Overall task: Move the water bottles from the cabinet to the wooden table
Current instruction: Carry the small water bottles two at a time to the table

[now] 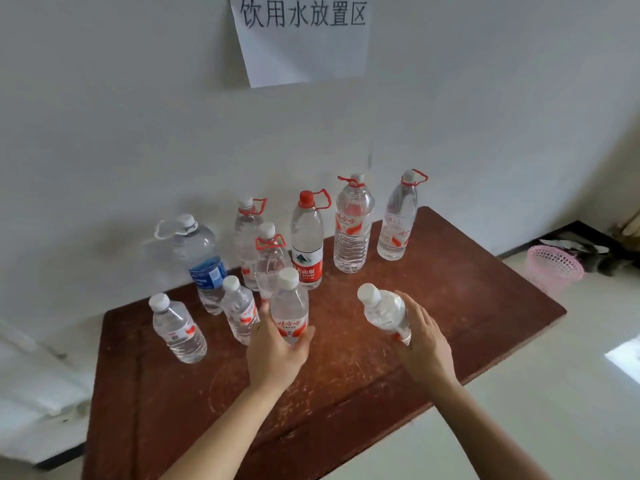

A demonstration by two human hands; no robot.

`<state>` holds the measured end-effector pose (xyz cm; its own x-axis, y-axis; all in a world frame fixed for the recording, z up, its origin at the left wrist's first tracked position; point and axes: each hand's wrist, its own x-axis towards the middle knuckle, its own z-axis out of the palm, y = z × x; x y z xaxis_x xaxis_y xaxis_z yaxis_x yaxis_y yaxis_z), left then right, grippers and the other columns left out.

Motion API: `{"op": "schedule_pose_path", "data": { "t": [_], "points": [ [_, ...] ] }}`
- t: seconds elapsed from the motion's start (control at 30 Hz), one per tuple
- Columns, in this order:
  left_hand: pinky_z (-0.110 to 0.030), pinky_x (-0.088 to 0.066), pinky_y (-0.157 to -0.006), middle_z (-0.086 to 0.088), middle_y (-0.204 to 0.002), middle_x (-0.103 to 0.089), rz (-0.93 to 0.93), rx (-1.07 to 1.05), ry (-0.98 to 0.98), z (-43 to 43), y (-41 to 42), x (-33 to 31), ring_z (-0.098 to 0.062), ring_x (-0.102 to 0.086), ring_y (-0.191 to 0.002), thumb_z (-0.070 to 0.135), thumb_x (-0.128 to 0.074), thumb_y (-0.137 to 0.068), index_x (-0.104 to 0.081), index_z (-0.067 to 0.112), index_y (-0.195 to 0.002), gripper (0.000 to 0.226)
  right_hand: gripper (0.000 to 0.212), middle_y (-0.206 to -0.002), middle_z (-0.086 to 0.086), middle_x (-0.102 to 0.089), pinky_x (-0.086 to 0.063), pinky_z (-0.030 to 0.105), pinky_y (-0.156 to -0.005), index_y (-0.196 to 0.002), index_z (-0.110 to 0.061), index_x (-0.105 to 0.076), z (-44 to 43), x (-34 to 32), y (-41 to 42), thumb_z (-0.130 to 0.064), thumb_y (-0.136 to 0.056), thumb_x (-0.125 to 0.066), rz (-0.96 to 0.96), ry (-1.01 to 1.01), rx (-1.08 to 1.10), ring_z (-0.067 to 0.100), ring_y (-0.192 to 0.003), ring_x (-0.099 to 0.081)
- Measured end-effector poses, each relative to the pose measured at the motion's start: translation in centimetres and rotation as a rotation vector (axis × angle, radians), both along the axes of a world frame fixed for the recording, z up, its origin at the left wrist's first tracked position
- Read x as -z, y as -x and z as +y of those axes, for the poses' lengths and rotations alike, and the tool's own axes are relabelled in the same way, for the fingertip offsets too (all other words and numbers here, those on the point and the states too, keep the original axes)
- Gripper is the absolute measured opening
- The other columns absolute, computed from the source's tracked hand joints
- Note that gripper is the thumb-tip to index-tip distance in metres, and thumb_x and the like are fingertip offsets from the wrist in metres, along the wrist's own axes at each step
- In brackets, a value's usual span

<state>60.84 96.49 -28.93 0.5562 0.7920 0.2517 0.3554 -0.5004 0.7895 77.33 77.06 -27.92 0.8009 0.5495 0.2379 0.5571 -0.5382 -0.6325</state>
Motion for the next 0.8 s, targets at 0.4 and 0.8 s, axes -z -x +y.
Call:
{"op": "schedule_pose_path", "data": {
  "t": [0.4, 0.8],
  "points": [
    [-0.030, -0.050, -0.087, 0.009, -0.118, -0.063, 0.068, -0.075, 0.233, 3.0, -15.4, 7.0, -0.012, -0.063, -0.107, 0.031, -0.091, -0.064, -0.045, 0.028, -0.131, 0.081, 0.079, -0.122, -0.016, -0.062, -0.042, 0.031, -0.078, -0.138, -0.040, -0.036, 6.0, 6.6, -16.8, -0.019, -0.079, -0.084, 0.236, 0.051, -0.011, 0.021, -0.103, -0.065],
    [-0.021, -0.050, -0.081, 0.011, -0.103, -0.068, 0.104, -0.370, 0.267, 3.9, -20.6, 9.4, 0.000, -0.065, -0.094, 0.038, -0.089, -0.072, -0.047, 0.033, -0.118, 0.063, 0.079, -0.128, 0.007, -0.066, -0.045, 0.032, -0.071, -0.134, -0.032, -0.027, 14.3, 10.7, -21.7, -0.037, -0.081, -0.085, 0.363, 0.023, -0.310, 0.039, -0.100, -0.069]
  ]
}}
